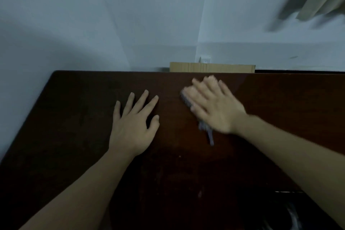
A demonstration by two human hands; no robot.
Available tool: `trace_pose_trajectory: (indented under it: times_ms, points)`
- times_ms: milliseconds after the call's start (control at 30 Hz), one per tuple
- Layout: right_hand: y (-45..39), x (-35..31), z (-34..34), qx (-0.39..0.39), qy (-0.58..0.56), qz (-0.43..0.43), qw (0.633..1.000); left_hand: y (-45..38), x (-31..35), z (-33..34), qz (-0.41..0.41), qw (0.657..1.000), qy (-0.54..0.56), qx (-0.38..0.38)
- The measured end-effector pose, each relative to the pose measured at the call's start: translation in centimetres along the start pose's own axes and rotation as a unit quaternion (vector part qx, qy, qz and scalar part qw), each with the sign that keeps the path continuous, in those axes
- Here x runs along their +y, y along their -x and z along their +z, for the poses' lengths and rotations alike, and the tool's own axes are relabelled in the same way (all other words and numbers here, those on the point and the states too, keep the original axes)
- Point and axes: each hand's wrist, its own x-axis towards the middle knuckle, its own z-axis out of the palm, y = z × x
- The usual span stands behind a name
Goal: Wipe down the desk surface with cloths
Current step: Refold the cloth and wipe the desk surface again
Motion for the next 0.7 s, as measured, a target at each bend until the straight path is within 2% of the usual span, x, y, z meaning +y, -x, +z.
trace_pose_trajectory:
  times_ms: [100, 200, 300, 433, 533, 600, 700]
  points:
    - [-4.6, 0.8, -1.2, -0.011, -0.024, 0.055, 0.998, 0.1, 0.0, -0.1, -0.001, 1.0, 0.009, 0.001]
    - [-4.7, -1.0, -1.5, -0.015, -0.021, 0.052, 0.998, 0.1, 0.0, -0.1, -0.001, 1.0, 0.005, -0.002]
    - [-0.4, -3.6, -0.8, -0.026, -0.013, 0.008, 1.0, 0.1, -0.1, -0.1, 0.001, 1.0, 0.0, -0.007]
    - [7.9, -6.7, 0.9, -0.024, -0.02, -0.096, 0.995, 0.1, -0.2, 0.1, 0.004, 1.0, 0.004, 0.003]
    - [9.1, -6.4, 1.3, -0.036, -0.011, -0.125, 0.991, 0.3, -0.1, 0.1, 0.011, 1.0, 0.013, 0.022]
    - [6.8, -5.3, 0.7, -0.031, -0.012, -0.111, 0.993, 0.2, 0.0, 0.1, 0.008, 1.0, 0.009, 0.013]
    - [0.7, -3.1, -0.3, -0.014, -0.005, -0.037, 0.999, 0.1, 0.0, 0.0, 0.003, 1.0, -0.001, 0.002]
